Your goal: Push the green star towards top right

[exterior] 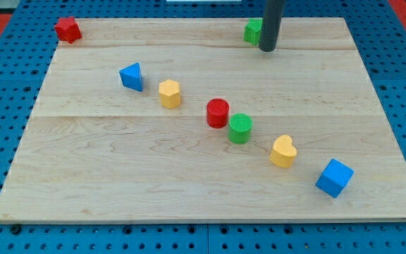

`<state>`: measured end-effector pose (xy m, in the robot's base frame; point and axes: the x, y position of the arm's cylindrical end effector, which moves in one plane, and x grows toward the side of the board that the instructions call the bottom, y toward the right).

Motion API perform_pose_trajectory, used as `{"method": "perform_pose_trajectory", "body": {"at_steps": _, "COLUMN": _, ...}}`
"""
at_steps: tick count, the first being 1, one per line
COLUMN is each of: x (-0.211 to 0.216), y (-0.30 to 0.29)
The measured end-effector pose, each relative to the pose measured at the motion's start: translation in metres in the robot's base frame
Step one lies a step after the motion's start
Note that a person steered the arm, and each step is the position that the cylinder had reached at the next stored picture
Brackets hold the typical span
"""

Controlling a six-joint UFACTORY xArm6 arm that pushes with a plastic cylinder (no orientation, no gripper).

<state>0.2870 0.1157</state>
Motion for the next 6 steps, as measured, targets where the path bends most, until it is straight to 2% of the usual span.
{"method": "perform_pose_trajectory", "body": {"at_steps": 1, "x": -0.052, "y": -0.022}}
{"method": "perform_pose_trajectory", "body": {"at_steps": 2, "x": -0.06, "y": -0.029}}
{"method": "perform_pose_trajectory", "body": {"at_steps": 3, "x": -0.06, "y": -0.09}}
{"method": "perform_pose_trajectory", "body": {"at_steps": 4, "x": -0.094, "y": -0.109}}
{"method": "perform_pose_trajectory", "body": {"at_steps": 6, "x": -0.094, "y": -0.079}}
